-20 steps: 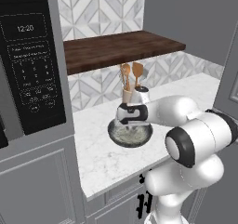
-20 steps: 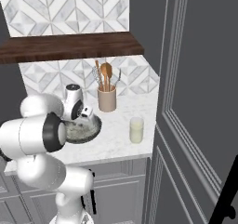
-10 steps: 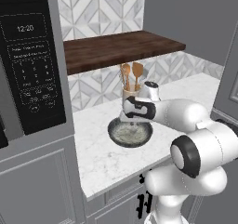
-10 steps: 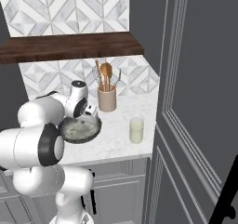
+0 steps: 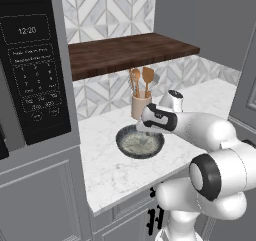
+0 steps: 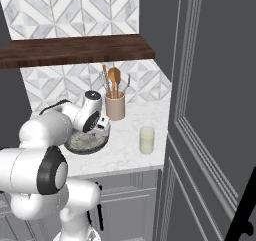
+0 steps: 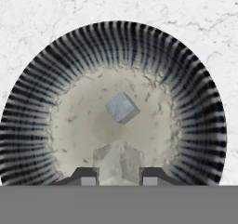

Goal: Grab a lemon wedge from the fridge and one ice cube from the ice bowl, and put them in the glass of lemonade.

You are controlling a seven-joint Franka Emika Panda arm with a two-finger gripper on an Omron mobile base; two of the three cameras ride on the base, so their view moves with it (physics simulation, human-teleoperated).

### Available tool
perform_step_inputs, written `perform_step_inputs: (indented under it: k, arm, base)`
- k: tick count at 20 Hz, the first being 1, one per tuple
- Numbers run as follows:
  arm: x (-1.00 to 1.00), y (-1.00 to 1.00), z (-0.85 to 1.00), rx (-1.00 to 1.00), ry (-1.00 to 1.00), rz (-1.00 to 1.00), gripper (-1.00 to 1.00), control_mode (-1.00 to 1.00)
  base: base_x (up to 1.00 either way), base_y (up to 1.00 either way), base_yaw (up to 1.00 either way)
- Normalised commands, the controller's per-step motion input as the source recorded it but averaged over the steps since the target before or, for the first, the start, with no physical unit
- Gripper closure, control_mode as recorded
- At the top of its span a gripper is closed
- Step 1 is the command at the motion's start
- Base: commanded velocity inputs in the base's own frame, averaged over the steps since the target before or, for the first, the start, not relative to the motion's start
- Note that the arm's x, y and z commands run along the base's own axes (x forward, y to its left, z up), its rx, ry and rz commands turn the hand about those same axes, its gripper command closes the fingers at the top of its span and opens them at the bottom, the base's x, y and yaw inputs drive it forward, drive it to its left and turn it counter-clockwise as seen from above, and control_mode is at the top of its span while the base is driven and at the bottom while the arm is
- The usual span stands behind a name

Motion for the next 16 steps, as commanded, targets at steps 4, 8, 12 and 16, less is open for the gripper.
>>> perform_step_inputs:
  k: [4, 8, 12, 16]
  arm:
    - [-0.15, -0.16, 0.61, -0.16, -0.03, -0.03, 1.0, -1.0]
    - [-0.02, -0.18, 0.9, -0.37, 0.0, -0.04, 1.0, -1.0]
    - [0.13, -0.43, 0.33, -0.23, 0.0, -0.03, 1.0, -1.0]
    - [0.45, -0.93, 0.14, -0.06, 0.07, -0.02, 1.0, -1.0]
  base:
    - [0.0, 0.0, 0.0]
    - [0.0, 0.0, 0.0]
    - [0.0, 0.0, 0.0]
    - [0.0, 0.0, 0.0]
